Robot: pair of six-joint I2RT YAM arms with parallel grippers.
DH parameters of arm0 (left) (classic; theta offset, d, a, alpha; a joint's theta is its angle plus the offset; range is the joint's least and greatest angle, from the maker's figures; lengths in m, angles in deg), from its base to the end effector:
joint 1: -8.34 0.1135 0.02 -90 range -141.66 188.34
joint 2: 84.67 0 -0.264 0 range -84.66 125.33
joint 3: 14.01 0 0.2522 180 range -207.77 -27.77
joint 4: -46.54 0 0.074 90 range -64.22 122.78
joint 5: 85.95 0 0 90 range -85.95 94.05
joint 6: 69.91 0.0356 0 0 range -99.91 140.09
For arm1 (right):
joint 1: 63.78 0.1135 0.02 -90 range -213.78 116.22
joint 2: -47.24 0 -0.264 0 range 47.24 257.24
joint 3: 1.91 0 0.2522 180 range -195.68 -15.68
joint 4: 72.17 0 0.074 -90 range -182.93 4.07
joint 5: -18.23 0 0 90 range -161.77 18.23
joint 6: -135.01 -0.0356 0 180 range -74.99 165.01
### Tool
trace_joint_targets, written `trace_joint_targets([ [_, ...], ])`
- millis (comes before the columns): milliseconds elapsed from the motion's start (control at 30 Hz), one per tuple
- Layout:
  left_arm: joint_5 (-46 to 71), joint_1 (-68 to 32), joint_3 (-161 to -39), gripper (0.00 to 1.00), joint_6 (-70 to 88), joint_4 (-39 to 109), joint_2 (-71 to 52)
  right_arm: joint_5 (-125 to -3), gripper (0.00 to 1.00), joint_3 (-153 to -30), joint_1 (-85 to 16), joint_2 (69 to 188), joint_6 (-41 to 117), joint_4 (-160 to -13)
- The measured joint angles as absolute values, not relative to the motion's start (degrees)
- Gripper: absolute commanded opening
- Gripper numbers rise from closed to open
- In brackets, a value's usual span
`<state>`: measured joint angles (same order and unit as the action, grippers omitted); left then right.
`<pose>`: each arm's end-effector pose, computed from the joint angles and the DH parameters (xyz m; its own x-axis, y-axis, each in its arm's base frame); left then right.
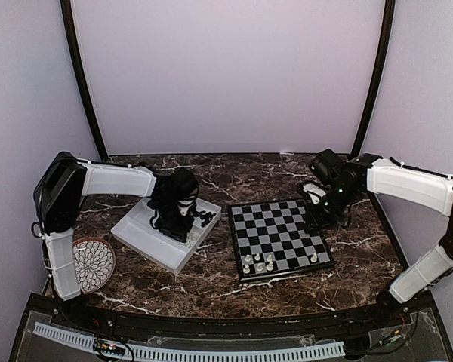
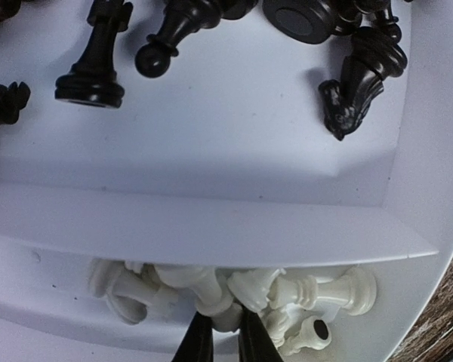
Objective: Set up the chess pieces on the board
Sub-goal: Pick up the queen from the storage box.
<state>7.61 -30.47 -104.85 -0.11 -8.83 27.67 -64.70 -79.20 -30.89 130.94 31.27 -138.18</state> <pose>0.2946 -0.2398 0.1586 -0.9320 0.3073 -0.1923 0.3353 0.9323 -0.1352 0.2283 0.1528 0.2435 -0.9130 -0.3097 -0.2655 -0.3637 0.9128 0.1857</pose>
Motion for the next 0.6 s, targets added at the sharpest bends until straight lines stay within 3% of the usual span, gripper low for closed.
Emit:
trace_joint_targets([
  [167, 5.0, -30.8, -104.8, 0.15, -0.55, -8.85, 27.67, -64.33, 0.17, -79.2, -30.89, 131.02, 31.3, -138.1],
  [300, 4.04, -31.19, -104.69, 0.06, -0.97, -8.76, 27.65, -63.95, 0.16, -79.2, -30.89, 131.02, 31.27, -137.72],
  [600, 1.84, -31.04, -104.67, 0.03, -1.05, -11.89, 26.1, -63.6, 0.17, -79.2, -30.89, 131.02, 31.25, -136.89],
])
